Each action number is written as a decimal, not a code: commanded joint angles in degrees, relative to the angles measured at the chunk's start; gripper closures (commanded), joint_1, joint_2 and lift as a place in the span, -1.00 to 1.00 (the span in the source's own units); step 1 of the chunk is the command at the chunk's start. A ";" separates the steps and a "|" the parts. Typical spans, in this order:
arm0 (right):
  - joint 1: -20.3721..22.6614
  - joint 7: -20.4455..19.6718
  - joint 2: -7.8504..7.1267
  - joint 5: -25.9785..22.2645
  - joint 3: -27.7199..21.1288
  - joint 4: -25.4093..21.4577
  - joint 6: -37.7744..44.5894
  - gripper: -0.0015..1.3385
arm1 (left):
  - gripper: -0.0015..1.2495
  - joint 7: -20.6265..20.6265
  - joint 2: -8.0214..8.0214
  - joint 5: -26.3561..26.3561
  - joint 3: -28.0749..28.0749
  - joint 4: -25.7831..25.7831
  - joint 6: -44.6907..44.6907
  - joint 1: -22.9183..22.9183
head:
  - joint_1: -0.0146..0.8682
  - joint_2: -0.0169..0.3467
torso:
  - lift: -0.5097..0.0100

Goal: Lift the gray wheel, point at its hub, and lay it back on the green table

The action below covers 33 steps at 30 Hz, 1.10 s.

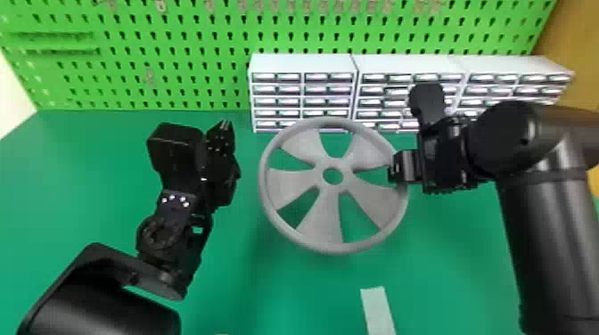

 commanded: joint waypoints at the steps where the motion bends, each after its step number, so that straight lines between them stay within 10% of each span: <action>1: 0.05 0.03 -0.12 -0.07 0.87 3.06 -2.07 0.71 | 0.97 0.00 0.01 0.00 -0.02 0.02 0.08 -0.01 | 0.60 -0.65 | 0.60; 33: -0.12 0.03 0.05 0.45 7.02 20.28 -11.30 0.71 | 0.97 0.00 0.01 0.27 -0.37 0.29 0.00 -0.44 | 0.60 -0.65 | 0.60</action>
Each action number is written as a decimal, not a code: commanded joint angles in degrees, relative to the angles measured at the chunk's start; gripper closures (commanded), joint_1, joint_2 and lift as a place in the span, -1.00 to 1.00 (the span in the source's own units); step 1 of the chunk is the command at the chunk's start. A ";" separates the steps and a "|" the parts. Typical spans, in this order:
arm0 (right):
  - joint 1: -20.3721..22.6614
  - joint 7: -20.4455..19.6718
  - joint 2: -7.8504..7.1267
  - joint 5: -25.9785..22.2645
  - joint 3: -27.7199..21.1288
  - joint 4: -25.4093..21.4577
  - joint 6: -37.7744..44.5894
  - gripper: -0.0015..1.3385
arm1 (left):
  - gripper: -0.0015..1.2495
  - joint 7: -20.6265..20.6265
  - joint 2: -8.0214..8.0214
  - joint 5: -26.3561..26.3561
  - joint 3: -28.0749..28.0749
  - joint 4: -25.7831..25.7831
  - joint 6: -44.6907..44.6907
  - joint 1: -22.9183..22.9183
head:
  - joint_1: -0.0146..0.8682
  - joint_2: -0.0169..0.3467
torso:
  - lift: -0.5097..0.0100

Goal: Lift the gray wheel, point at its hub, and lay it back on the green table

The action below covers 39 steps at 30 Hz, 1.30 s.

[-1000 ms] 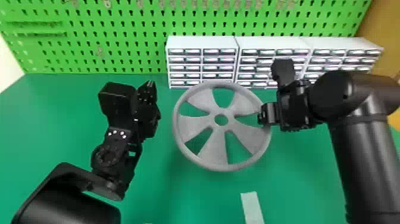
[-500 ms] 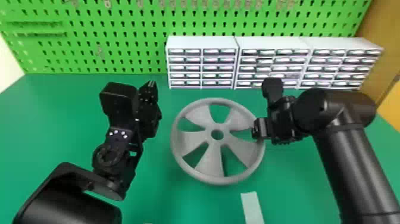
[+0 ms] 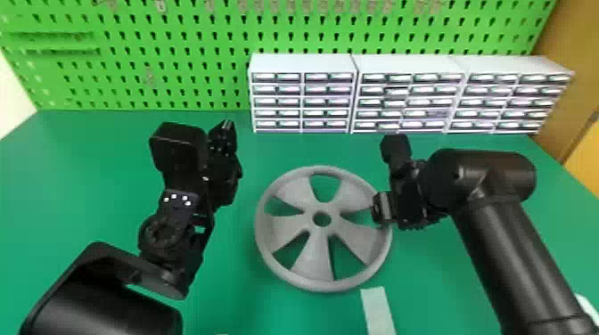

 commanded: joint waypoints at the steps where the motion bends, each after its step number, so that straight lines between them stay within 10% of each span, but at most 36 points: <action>1: 0.00 0.00 0.01 -0.84 0.49 2.29 -1.70 0.71 | 0.97 0.00 0.00 0.07 -0.05 0.09 0.00 -0.09 | 0.60 -0.65 | 0.60; 26: -0.18 0.00 -0.17 -1.54 1.19 6.77 -4.16 0.64 | 0.97 0.00 0.00 0.07 -0.32 0.26 0.00 -0.26 | 0.60 -0.65 | 0.60; 39: 0.00 0.00 -0.43 -3.39 0.93 6.42 -4.77 -0.43 | 0.97 0.00 0.00 0.07 -0.23 0.26 0.00 -0.18 | 0.60 -0.65 | 0.60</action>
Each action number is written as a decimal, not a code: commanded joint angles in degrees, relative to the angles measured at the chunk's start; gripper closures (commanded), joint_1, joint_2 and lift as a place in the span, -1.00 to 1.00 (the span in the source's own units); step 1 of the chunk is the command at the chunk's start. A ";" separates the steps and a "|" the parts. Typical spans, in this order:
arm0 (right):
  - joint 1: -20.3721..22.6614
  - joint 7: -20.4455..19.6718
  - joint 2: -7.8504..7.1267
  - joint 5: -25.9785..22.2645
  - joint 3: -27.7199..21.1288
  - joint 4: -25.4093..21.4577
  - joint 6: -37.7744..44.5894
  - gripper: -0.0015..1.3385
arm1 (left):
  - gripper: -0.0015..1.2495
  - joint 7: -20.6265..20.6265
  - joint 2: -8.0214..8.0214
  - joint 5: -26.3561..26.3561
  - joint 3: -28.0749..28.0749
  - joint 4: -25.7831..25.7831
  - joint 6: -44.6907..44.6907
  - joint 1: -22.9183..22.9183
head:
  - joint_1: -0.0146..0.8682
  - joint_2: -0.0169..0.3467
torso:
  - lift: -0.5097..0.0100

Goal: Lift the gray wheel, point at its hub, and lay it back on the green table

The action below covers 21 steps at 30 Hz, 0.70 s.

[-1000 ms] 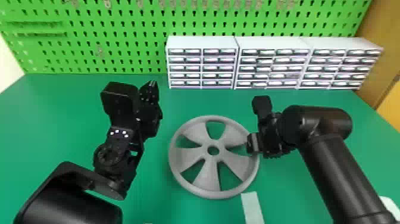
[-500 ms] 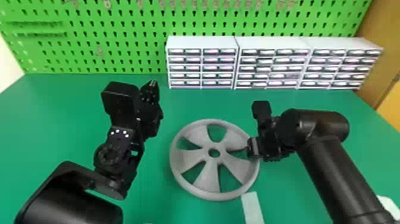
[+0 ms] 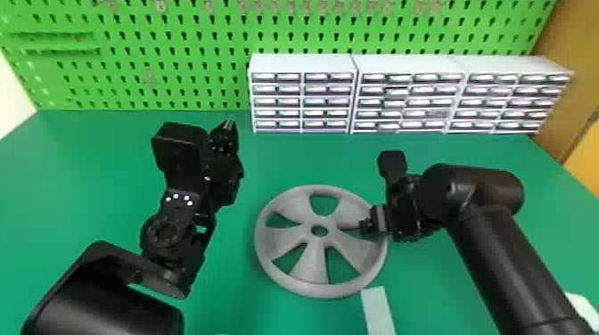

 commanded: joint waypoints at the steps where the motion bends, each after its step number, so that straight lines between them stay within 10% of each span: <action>1: 0.17 0.00 -0.11 -0.40 0.03 -0.51 -0.11 -0.48 | 0.97 0.00 -0.09 -0.02 0.09 -0.08 0.00 0.05 | 0.60 -0.65 | 0.60; 21: 2.98 0.00 -0.55 0.83 -1.11 -5.52 -2.31 -0.76 | 0.97 0.00 -0.09 -0.02 0.09 -0.08 0.00 0.23 | 0.60 -0.65 | 0.60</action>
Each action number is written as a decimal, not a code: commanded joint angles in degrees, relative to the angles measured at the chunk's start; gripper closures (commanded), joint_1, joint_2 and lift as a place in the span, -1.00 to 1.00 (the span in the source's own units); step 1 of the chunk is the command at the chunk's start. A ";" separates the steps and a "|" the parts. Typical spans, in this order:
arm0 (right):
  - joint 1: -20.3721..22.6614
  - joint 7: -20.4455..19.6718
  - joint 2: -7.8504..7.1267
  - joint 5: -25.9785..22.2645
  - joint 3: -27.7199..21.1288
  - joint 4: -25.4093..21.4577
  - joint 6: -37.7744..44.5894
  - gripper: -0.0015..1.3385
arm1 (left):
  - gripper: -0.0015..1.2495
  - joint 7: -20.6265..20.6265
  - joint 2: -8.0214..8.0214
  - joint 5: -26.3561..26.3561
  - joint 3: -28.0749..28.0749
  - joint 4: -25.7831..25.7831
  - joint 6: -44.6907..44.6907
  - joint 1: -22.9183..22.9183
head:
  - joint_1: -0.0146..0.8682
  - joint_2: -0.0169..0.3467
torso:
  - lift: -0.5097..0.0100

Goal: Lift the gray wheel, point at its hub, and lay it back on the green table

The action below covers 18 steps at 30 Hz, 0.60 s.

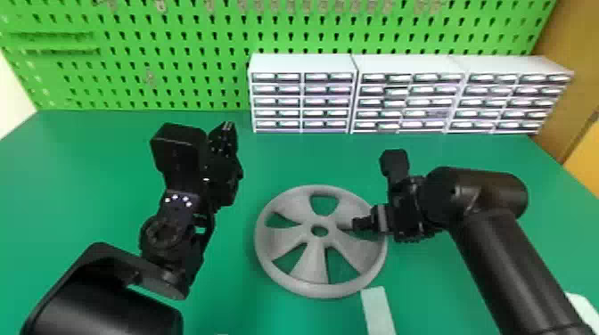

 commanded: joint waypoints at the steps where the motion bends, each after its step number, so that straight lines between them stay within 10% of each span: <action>1: 2.15 0.00 -0.08 1.03 -1.20 -3.90 -2.01 -0.76 | 0.97 0.00 -0.02 0.00 -0.07 -0.03 0.00 0.08 | 0.60 -0.65 | 0.60; 18: 10.85 1.23 -2.10 2.88 -5.07 -19.63 -18.35 -0.76 | 0.97 0.09 -0.10 -0.09 0.11 -0.03 0.00 0.52 | 0.60 -0.65 | 0.60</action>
